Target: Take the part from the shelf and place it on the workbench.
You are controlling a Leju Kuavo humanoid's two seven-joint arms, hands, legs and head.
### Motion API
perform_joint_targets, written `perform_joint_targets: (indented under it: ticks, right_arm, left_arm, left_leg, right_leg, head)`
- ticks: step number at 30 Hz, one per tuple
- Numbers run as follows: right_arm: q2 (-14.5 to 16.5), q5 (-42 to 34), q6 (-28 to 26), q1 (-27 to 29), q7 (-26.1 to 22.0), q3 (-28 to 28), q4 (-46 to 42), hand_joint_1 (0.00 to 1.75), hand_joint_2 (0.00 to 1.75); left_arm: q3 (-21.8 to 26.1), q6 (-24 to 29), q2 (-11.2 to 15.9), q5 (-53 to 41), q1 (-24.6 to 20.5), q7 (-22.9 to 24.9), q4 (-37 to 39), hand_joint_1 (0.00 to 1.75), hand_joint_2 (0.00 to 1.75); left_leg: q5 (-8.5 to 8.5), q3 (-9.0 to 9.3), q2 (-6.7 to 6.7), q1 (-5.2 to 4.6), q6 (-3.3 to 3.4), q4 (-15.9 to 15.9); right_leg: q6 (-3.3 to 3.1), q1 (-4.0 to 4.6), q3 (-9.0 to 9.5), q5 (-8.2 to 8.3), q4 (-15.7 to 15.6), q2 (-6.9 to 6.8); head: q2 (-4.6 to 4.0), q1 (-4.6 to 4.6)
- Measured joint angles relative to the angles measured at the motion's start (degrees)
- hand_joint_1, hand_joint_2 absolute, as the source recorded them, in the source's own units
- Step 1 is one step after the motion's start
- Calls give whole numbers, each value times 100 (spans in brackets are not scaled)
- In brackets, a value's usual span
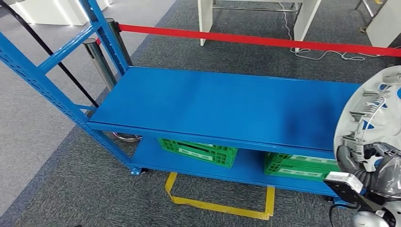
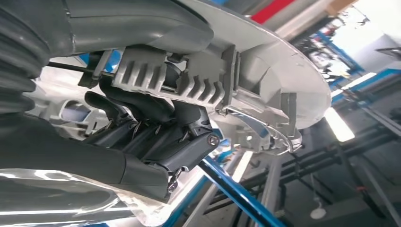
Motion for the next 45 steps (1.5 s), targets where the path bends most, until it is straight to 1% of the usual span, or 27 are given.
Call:
perform_joint_targets:
  ticks: [2, 3, 4, 5, 7, 8, 9, 12, 13, 14, 17, 18, 20, 22, 24, 25, 27, 29, 32, 33, 34, 35, 37, 39, 40, 43, 45]
  right_arm:
    - [24, -14, 1, 11, -49, 34, -56, 175, 175]
    - [33, -19, 2, 18, -63, 49, -72, 175, 175]
    - [39, -24, 4, 26, -76, 59, -86, 175, 175]
    - [43, -38, 7, 39, -95, 66, -103, 175, 175]
    - [48, -113, 13, 81, -173, 95, -169, 175, 175]
    - [52, -166, 14, 108, -225, 118, -215, 175, 175]
    - [58, -220, 17, 136, -279, 150, -263, 175, 175]
    - [71, -341, 28, 201, -384, 233, -384, 175, 175]
    - [72, -381, 32, 220, -399, 251, -418, 175, 175]
    - [72, -423, 37, 243, -412, 264, -451, 175, 175]
    - [72, -568, 79, 315, -472, 297, -528, 175, 175]
    - [72, -620, 101, 331, -496, 308, -550, 175, 175]
    - [72, -700, 138, 365, -528, 323, -583, 175, 175]
    - [72, -739, 155, 388, -541, 334, -613, 175, 175]
    - [72, -747, 161, 399, -552, 347, -648, 175, 175]
    - [72, -748, 166, 406, -559, 356, -662, 175, 175]
    - [73, -773, 195, 429, -582, 369, -677, 175, 175]
    - [74, -852, 254, 437, -624, 375, -690, 175, 175]
    - [74, -1002, 357, 440, -686, 379, -716, 175, 175]
    - [74, -1035, 386, 441, -697, 380, -720, 175, 175]
    - [74, -1056, 407, 443, -701, 381, -721, 175, 175]
    - [74, -1063, 420, 444, -703, 382, -723, 175, 175]
    - [76, -1074, 432, 447, -711, 387, -730, 175, 175]
    - [82, -1094, 433, 446, -736, 395, -735, 175, 175]
    - [88, -1105, 433, 446, -753, 401, -735, 175, 175]
    - [102, -1153, 433, 445, -798, 412, -735, 175, 175]
    - [103, -1220, 436, 438, -817, 408, -732, 175, 175]
  left_arm:
    - [-7, -1, 0, -14, -2, 0, 1, 0, 175]
    - [-11, -2, 0, -18, -2, 0, 1, 0, 175]
    - [-15, -3, 0, -21, -2, 0, 2, 0, 175]
    - [-21, -6, 0, -26, -3, 0, 2, 0, 175]
    - [-33, -20, 14, -40, -17, -4, 1, 0, 175]
    - [-38, -27, 22, -49, -30, -7, 1, 0, 175]
    - [-42, -32, 31, -60, -43, -10, 1, 0, 175]
    - [-47, -27, 31, -94, -31, -7, 4, 0, 175]
    - [-48, -21, 31, -99, -21, -2, 7, 0, 175]
    - [-48, -16, 31, -102, -15, 5, 9, 0, 175]
    - [-58, -15, 25, -123, -11, 19, 13, 0, 175]
    - [-64, -18, 20, -135, -10, 19, 13, 0, 175]
    - [-74, -22, 14, -152, -10, 19, 13, 0, 175]
    - [-78, -28, 17, -158, -8, 19, 13, 0, 175]
    - [-80, -30, 19, -160, -6, 18, 13, 0, 175]
    - [-81, -31, 21, -161, -6, 17, 13, 0, 175]
    - [-82, -39, 21, -161, -4, 17, 13, 0, 175]
    - [-82, -58, 23, -161, 5, 16, 13, 0, 175]
    - [-82, -116, 22, -163, 5, 17, 13, 0, 175]
    - [-82, -135, 21, -163, 2, 19, 13, 0, 175]
    - [-82, -147, 20, -162, 0, 21, 13, 0, 175]
    - [-82, -154, 19, -162, -1, 23, 13, 0, 175]
    - [-82, -160, 32, -165, -7, 31, 13, 0, 175]
    - [-83, -167, 52, -181, -20, 49, 14, 0, 175]
    - [-84, -171, 63, -193, -27, 60, 14, 0, 175]
    - [-85, -189, 62, -213, -33, 69, 15, 0, 175]
    - [-85, -211, 71, -213, -42, 67, 15, 0, 175]
  left_leg:
    - [-406, -206, 0, -5, 11, 696]
    - [-483, -215, 0, -14, 35, 859]
    - [-453, -115, -1, -29, 75, 801]
    - [-346, 79, -1, -54, 132, 545]
    - [-101, 630, 7, -144, 295, -295]
    - [-24, 817, 21, -186, 338, -613]
    - [19, 921, 32, -226, 361, -806]
    - [180, 871, 44, -249, 348, -914]
    - [262, 832, 50, -232, 352, -951]
    - [350, 769, 57, -209, 359, -986]
    - [559, 514, 74, -182, 371, -990]
    - [622, 421, 80, -178, 361, -982]
    - [744, 233, 94, -155, 321, -959]
    - [837, 73, 98, -132, 255, -895]
    - [912, -25, 96, -134, 185, -803]
    - [948, -50, 95, -137, 158, -775]
    - [999, -70, 92, -121, 102, -753]
    - [728, -146, 78, -100, 36, -550]
    - [-97, -345, 61, -80, -21, 413]
    - [-223, -361, 58, -78, -15, 698]
    - [-223, -301, 55, -82, 7, 820]
    - [-124, -153, 52, -91, 49, 736]
    - [118, 378, 35, -150, 203, 48]
    - [157, 878, 24, -230, 344, -731]
    - [140, 996, 18, -265, 378, -946]
    - [279, 965, 27, -274, 388, -1125]
    - [433, 849, 48, -236, 408, -1185]
  right_leg:
    - [-60, 44, -97, 67, 1, -9]
    - [-77, 72, -148, 105, 2, -12]
    - [-86, 102, -200, 147, 2, -12]
    - [-93, 131, -250, 191, 1, -11]
    - [-97, 171, -326, 280, 5, -11]
    - [-87, 177, -349, 325, 4, -17]
    - [-67, 170, -365, 368, 1, -29]
    - [22, 136, -397, 489, -44, -54]
    - [52, 133, -435, 426, -18, -43]
    - [83, 135, -508, 245, 111, -29]
    - [169, 100, -768, -582, 1077, -7]
    - [192, 84, -780, -676, 1366, -8]
    - [245, 51, -551, -506, 1428, -11]
    - [325, 6, 82, -331, 719, -17]
    - [313, -4, 609, -436, -12, -9]
    - [277, 10, 705, -512, -180, -3]
    - [160, 26, 626, -489, -190, -17]
    - [31, 27, 533, -402, -185, -31]
    - [-74, 57, 374, -220, -177, -36]
    - [-83, 77, 310, -157, -171, -35]
    - [-90, 102, 225, -95, -164, -33]
    - [-95, 130, 145, -36, -159, -29]
    - [-99, 174, 15, 70, -153, -24]
    - [-72, 187, -60, 166, -153, -31]
    - [-44, 174, -83, 213, -157, -41]
    - [49, 141, -151, 259, -143, -48]
    - [105, 134, -289, -126, 164, -22]
  head:
    - [0, -6]
    - [0, -4]
    - [0, -5]
    - [0, -4]
    - [0, -2]
    - [0, 1]
    - [0, 0]
    - [0, -14]
    - [0, -16]
    - [0, -18]
    - [0, -6]
    - [0, -6]
    - [0, -7]
    - [0, -1]
    - [0, 4]
    - [1, 5]
    - [1, 8]
    - [0, -1]
    - [0, -21]
    - [0, -22]
    - [0, -22]
    - [0, -22]
    - [0, -19]
    - [0, -17]
    - [0, -22]
    - [0, -44]
    - [0, -28]
